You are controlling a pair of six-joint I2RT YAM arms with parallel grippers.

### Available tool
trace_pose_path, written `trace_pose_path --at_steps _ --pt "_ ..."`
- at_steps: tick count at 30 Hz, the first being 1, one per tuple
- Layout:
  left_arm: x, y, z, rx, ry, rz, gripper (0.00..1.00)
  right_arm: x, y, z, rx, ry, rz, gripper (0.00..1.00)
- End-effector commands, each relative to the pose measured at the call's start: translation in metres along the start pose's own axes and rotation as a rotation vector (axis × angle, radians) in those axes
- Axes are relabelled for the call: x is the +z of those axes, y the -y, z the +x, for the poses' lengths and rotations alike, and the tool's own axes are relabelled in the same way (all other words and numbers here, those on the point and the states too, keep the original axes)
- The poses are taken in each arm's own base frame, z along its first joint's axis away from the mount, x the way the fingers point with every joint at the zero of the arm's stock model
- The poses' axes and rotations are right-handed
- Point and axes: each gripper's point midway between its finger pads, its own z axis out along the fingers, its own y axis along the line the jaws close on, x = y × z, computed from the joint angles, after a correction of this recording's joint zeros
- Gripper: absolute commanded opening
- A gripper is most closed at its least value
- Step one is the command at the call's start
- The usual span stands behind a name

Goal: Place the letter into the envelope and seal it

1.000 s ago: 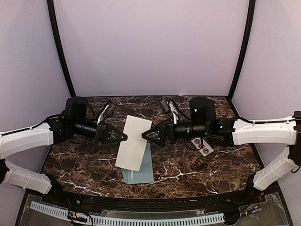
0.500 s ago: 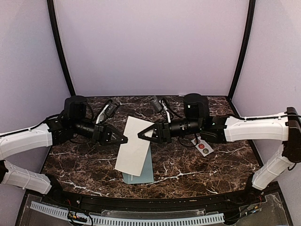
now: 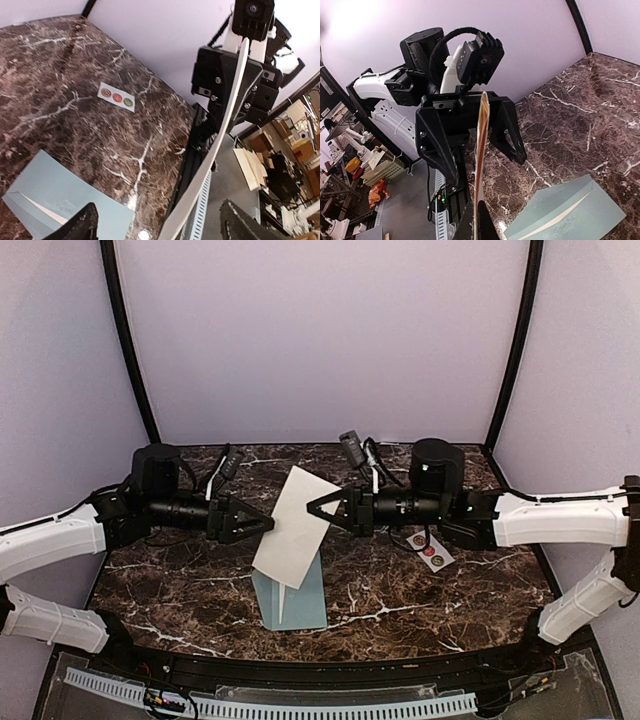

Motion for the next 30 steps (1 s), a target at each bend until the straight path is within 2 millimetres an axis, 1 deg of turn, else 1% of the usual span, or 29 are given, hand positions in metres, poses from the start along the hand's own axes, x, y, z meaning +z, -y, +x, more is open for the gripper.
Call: trace_pose_path --at_steps 1,2,3,4,5,6,7,8,9,10,11,12,13,14,16,17,18,19,20,21,22,23,24,25,26,27,28,30 --pt "-0.019 -0.007 -0.033 -0.016 0.235 -0.107 0.86 -0.033 -0.012 -0.06 -0.06 0.319 0.032 0.0" --pt "-0.023 0.002 -0.046 0.016 0.305 -0.066 0.87 -0.038 -0.016 -0.069 -0.071 0.362 0.026 0.0" --pt "-0.023 0.001 -0.041 -0.029 0.319 -0.046 0.88 -0.041 -0.019 -0.076 -0.081 0.398 0.021 0.0" --pt "-0.027 0.012 -0.051 -0.001 0.371 0.007 0.88 -0.044 -0.024 -0.083 -0.094 0.432 0.009 0.0" --pt "-0.027 0.013 -0.049 -0.033 0.38 0.031 0.89 -0.048 -0.03 -0.091 -0.108 0.471 -0.011 0.0" --pt "-0.03 0.024 -0.056 -0.024 0.411 0.086 0.9 -0.05 -0.033 -0.096 -0.115 0.497 -0.026 0.0" --pt "-0.029 0.024 -0.054 -0.032 0.41 0.101 0.9 -0.052 -0.037 -0.1 -0.12 0.522 -0.044 0.0" --pt "-0.03 0.032 -0.058 -0.025 0.425 0.14 0.9 -0.053 -0.041 -0.103 -0.125 0.544 -0.061 0.0" --pt "-0.028 0.032 -0.057 -0.03 0.42 0.153 0.91 -0.054 -0.044 -0.105 -0.128 0.56 -0.073 0.0" --pt "-0.029 0.038 -0.059 -0.026 0.427 0.186 0.91 -0.053 -0.046 -0.106 -0.13 0.569 -0.079 0.0" --pt "-0.028 0.038 -0.057 -0.031 0.425 0.196 0.91 -0.051 -0.047 -0.107 -0.131 0.573 -0.083 0.0" --pt "-0.031 0.045 -0.06 -0.019 0.436 0.233 0.91 -0.05 -0.047 -0.108 -0.131 0.577 -0.085 0.0" --pt "-0.029 0.046 -0.058 -0.024 0.432 0.245 0.91 -0.049 -0.046 -0.107 -0.126 0.578 -0.087 0.0" --pt "-0.031 0.052 -0.059 -0.019 0.437 0.275 0.91 -0.047 -0.046 -0.106 -0.12 0.576 -0.09 0.0" --pt "-0.034 0.058 -0.06 -0.016 0.446 0.313 0.83 -0.044 -0.042 -0.102 -0.099 0.569 -0.089 0.0" --pt "-0.036 0.062 -0.063 -0.005 0.461 0.329 0.73 -0.043 -0.042 -0.099 -0.09 0.567 -0.092 0.0" --pt "-0.036 0.061 -0.062 -0.016 0.465 0.335 0.68 -0.043 -0.04 -0.097 -0.079 0.567 -0.09 0.0" --pt "-0.038 0.063 -0.064 -0.011 0.477 0.342 0.58 -0.044 -0.039 -0.096 -0.067 0.571 -0.091 0.0" --pt "-0.038 0.061 -0.064 -0.02 0.484 0.339 0.53 -0.043 -0.038 -0.094 -0.059 0.571 -0.096 0.0" --pt "-0.038 0.06 -0.065 -0.019 0.49 0.34 0.42 -0.043 -0.038 -0.093 -0.051 0.571 -0.097 0.0" --pt "-0.037 0.058 -0.065 -0.029 0.491 0.338 0.36 -0.043 -0.037 -0.092 -0.046 0.57 -0.096 0.0" --pt "-0.037 0.058 -0.065 -0.03 0.494 0.34 0.24 -0.042 -0.037 -0.091 -0.041 0.564 -0.096 0.0" --pt "-0.036 0.057 -0.064 -0.039 0.492 0.337 0.14 -0.041 -0.034 -0.089 -0.036 0.554 -0.087 0.0" --pt "-0.035 0.054 -0.063 -0.048 0.491 0.328 0.09 -0.041 -0.033 -0.087 -0.033 0.546 -0.082 0.0" --pt "-0.034 0.052 -0.062 -0.049 0.49 0.32 0.02 -0.041 -0.031 -0.085 -0.029 0.54 -0.07 0.06" --pt "-0.032 0.047 -0.059 -0.057 0.482 0.298 0.01 -0.042 -0.029 -0.084 -0.027 0.534 -0.054 0.18" --pt "-0.033 0.047 -0.059 -0.055 0.479 0.291 0.0 -0.044 -0.025 -0.081 -0.025 0.522 -0.032 0.31" --pt "-0.025 0.036 -0.048 -0.076 0.422 0.237 0.0 -0.049 -0.014 -0.077 -0.015 0.494 0.031 0.56"
